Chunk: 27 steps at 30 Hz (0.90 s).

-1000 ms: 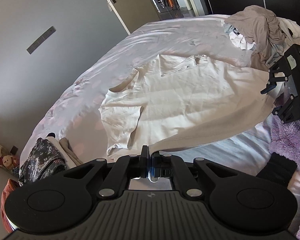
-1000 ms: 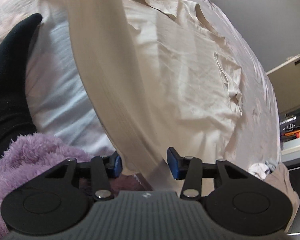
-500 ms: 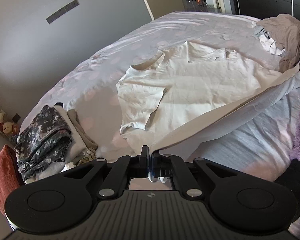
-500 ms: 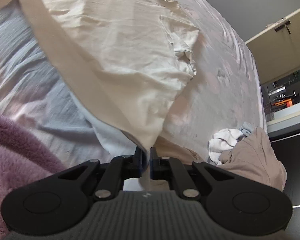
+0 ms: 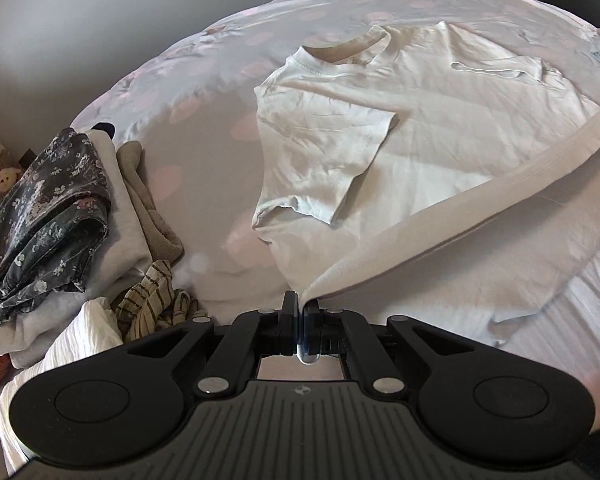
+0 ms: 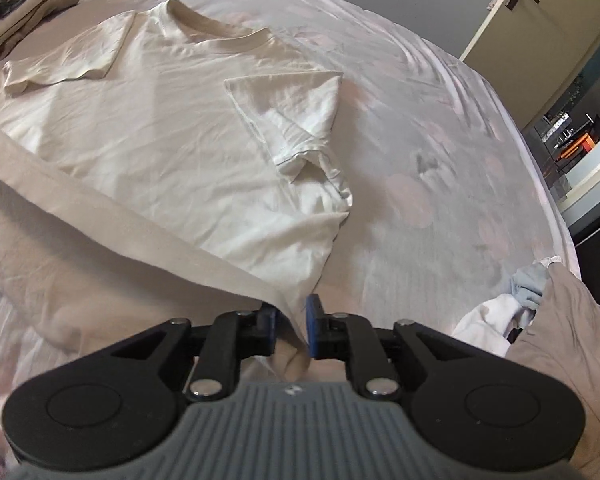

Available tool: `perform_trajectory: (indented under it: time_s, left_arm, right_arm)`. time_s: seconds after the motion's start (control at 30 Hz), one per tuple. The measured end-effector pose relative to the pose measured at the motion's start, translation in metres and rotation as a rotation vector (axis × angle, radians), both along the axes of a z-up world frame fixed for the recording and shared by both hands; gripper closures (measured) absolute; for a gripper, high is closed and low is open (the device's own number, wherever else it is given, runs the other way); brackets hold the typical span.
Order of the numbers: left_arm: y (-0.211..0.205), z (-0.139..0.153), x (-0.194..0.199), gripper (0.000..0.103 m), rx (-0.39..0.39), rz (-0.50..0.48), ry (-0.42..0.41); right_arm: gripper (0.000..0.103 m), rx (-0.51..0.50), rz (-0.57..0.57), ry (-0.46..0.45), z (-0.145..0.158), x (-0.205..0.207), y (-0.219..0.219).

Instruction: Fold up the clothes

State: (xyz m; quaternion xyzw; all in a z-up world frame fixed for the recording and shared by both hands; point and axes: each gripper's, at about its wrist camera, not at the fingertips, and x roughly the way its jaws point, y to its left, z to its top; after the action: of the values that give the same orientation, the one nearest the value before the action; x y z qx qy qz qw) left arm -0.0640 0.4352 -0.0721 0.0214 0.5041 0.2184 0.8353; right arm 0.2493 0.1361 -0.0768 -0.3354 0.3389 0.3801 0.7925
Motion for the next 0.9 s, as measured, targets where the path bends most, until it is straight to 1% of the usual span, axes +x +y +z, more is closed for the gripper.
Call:
perform_trajectory:
  time_s: [0.03,0.1,0.13,0.17,0.23,0.27,0.37,0.4,0.43,0.47,0.5,0.57,0.63,0.7,0.8,0.87,0.9]
  left_arm:
    - [0.005,-0.006,0.004,0.102,-0.014,0.014,-0.002]
    - [0.014,-0.016,0.01,0.101,-0.041,0.041,-0.012]
    - [0.018,-0.022,0.012,0.097,-0.051,0.056,-0.021]
    - [0.022,-0.026,0.014,0.096,-0.057,0.072,-0.028]
    - [0.028,-0.034,0.015,0.088,-0.069,0.105,-0.042]
    - [0.031,-0.037,0.014,0.088,-0.076,0.121,-0.052]
    - [0.036,-0.041,0.008,0.083,-0.093,0.158,-0.107]
    - [0.037,-0.041,0.005,0.077,-0.097,0.176,-0.131]
    - [0.038,-0.04,0.002,0.068,-0.102,0.194,-0.155]
    - [0.038,-0.038,-0.003,0.061,-0.112,0.221,-0.187]
    - [0.039,-0.035,-0.008,0.051,-0.124,0.25,-0.223]
    - [0.039,-0.029,-0.018,0.049,-0.15,0.301,-0.291]
    - [0.037,-0.024,-0.028,0.049,-0.178,0.338,-0.345]
    - [0.031,-0.022,-0.036,0.049,-0.194,0.366,-0.369]
    - [0.015,-0.022,-0.046,0.049,-0.194,0.387,-0.379]
    - [0.001,-0.022,-0.052,0.049,-0.188,0.389,-0.376]
    - [-0.006,-0.022,-0.054,0.049,-0.183,0.387,-0.37]
  right_arm:
    - [0.059,0.023,-0.028,-0.005,-0.003,0.006,0.001]
    - [0.058,0.087,-0.097,0.0,-0.01,0.018,0.001]
    - [0.058,0.133,-0.143,0.015,-0.012,0.024,-0.002]
    - [0.058,0.189,-0.182,0.04,-0.015,0.028,-0.008]
    - [0.054,0.308,-0.252,0.097,-0.022,0.034,-0.022]
    - [0.051,0.367,-0.286,0.147,-0.027,0.039,-0.03]
    - [0.051,0.484,-0.405,0.292,-0.04,0.05,-0.051]
    - [0.051,0.52,-0.446,0.34,-0.045,0.054,-0.058]
    - [0.051,0.552,-0.465,0.375,-0.047,0.056,-0.063]
    - [0.051,0.579,-0.47,0.398,-0.047,0.057,-0.066]
    - [0.051,0.605,-0.468,0.408,-0.047,0.056,-0.068]
    - [0.05,0.659,-0.461,0.419,-0.045,0.054,-0.072]
    - [0.047,0.7,-0.445,0.384,-0.038,0.049,-0.073]
    - [0.047,0.728,-0.421,0.325,-0.029,0.042,-0.074]
    - [0.047,0.696,-0.396,0.197,-0.017,0.027,-0.073]
    - [0.047,0.664,-0.391,0.141,-0.011,0.019,-0.073]
    - [0.049,0.628,-0.393,0.117,-0.009,0.015,-0.072]
